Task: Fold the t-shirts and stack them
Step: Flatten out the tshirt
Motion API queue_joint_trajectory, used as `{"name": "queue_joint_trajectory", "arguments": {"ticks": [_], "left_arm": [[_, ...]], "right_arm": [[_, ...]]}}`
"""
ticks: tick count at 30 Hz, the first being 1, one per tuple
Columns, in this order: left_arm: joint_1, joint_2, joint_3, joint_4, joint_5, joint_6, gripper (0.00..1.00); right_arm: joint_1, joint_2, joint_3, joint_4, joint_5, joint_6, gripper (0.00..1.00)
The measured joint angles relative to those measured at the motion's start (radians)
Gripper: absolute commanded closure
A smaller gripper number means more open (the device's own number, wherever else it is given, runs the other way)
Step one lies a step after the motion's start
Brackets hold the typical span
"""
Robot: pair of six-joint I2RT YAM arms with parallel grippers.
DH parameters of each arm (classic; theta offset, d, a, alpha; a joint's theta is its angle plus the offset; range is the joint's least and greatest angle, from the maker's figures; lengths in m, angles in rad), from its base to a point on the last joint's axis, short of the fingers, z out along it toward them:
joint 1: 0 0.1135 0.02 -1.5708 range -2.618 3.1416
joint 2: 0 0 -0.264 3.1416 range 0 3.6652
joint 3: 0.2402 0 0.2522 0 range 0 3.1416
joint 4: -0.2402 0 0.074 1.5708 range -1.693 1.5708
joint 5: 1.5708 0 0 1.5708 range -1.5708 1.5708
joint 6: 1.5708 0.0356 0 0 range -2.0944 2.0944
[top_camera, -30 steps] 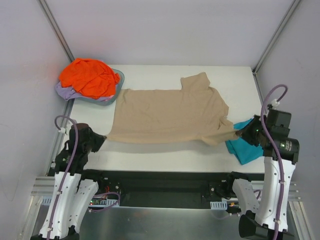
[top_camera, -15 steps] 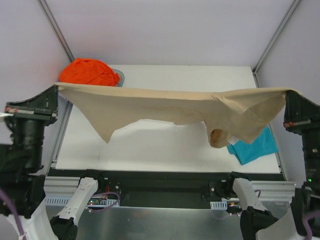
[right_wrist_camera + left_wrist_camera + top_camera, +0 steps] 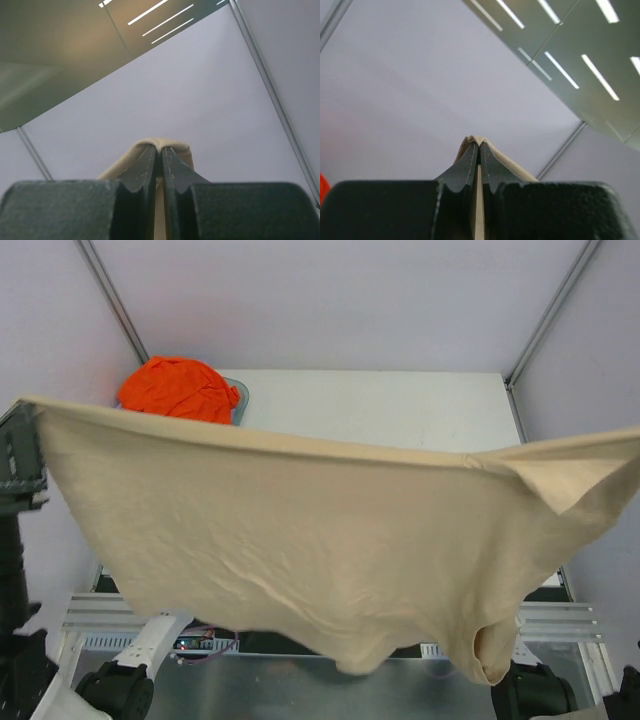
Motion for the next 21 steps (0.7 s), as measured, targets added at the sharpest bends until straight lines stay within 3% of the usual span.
{"name": "queue_joint_trajectory", "arguments": {"ticks": [7, 15, 18, 21], "left_arm": [[0.0, 0.174, -0.304, 0.095, -0.022, 0.005, 1.0], [0.0, 0.524, -0.805, 0.316, -0.026, -0.003, 1.0], [0.0, 0.726, -0.856, 0.357, -0.026, -0.008, 1.0], [0.0, 0.95, -0.798, 0.389, -0.016, -0.005, 1.0]], "right_arm": [[0.004, 0.166, -0.242, 0.167, -0.025, -0.043, 0.86], [0.006, 0.611, -0.674, 0.37, -0.151, -0.085, 0.84], [0.006, 0.803, -0.718, 0.371, -0.187, -0.091, 0.86], [0.006, 0.986, -0.678, 0.384, -0.236, -0.093, 0.87]]}}
